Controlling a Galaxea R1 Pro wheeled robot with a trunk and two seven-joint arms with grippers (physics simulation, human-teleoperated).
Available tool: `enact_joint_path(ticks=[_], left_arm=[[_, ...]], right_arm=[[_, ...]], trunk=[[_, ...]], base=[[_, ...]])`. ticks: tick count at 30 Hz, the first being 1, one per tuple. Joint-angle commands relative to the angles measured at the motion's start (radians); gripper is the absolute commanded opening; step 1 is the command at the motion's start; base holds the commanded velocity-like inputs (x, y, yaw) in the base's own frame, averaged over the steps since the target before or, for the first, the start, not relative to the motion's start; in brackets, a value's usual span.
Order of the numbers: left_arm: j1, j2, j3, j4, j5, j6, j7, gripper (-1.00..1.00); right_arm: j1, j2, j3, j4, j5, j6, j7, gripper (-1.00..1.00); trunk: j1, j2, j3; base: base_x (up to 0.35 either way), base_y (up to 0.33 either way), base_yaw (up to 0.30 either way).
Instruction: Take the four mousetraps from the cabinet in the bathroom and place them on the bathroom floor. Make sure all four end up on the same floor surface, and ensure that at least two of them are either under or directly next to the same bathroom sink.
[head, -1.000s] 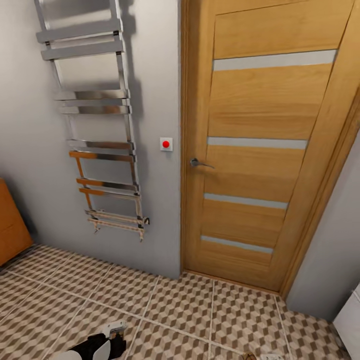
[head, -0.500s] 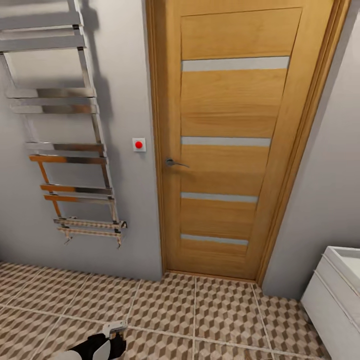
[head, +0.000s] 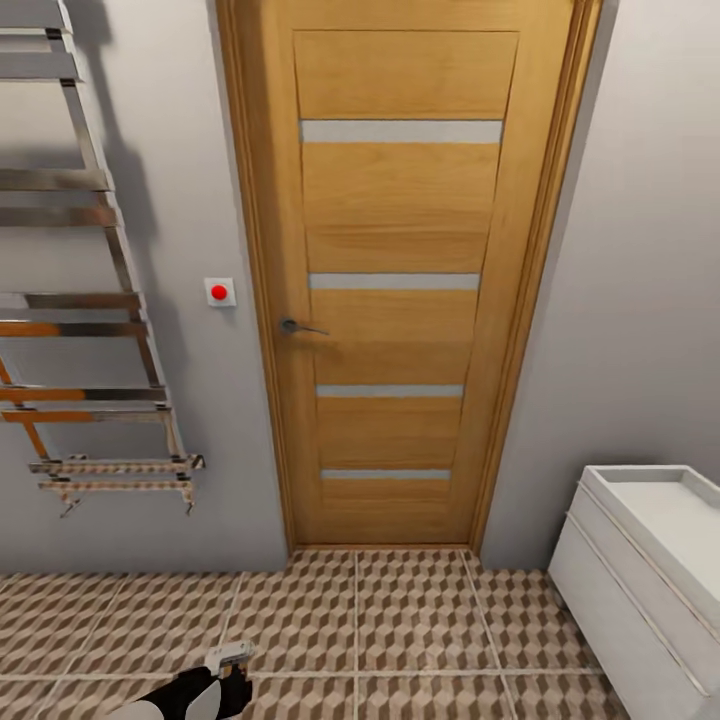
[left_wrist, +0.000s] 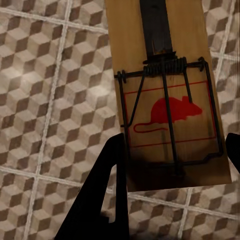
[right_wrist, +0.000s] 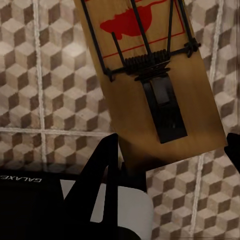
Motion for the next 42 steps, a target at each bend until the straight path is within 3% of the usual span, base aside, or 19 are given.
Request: enact_joint_path(ticks=[1, 18, 30, 42], left_arm=[[0.0, 0.0, -0.008, -0.001, 0.009, 0.005, 0.004, -1.0], [0.0, 0.005, -0.008, -0.001, 0.01, 0.002, 0.004, -1.0], [0.0, 0.01, -0.009, 0.004, 0.101, -0.041, 0.005, -1.0], [0.0, 0.002, -0.009, -0.008, 0.106, -0.061, -0.002, -1.0]], right_arm=[[-0.002, 0.0, 0.009, 0.002, -0.011, 0.002, 0.004, -1.0], [-0.001, 0.002, 0.009, 0.002, -0.011, 0.002, -0.003, -1.0], [-0.001, 0.002, 0.009, 0.002, -0.011, 0.002, -0.005, -1.0], [-0.001, 0.002, 0.009, 0.002, -0.011, 0.002, -0.005, -1.0]], trunk=[[0.0, -0.001, -0.001], [0.0, -0.001, -0.001], [0.0, -0.001, -0.001], [0.0, -0.001, -0.001]], base=[[0.0, 0.0, -0.3], [0.0, 0.0, -0.3], [0.0, 0.0, -0.3], [0.0, 0.0, -0.3]])
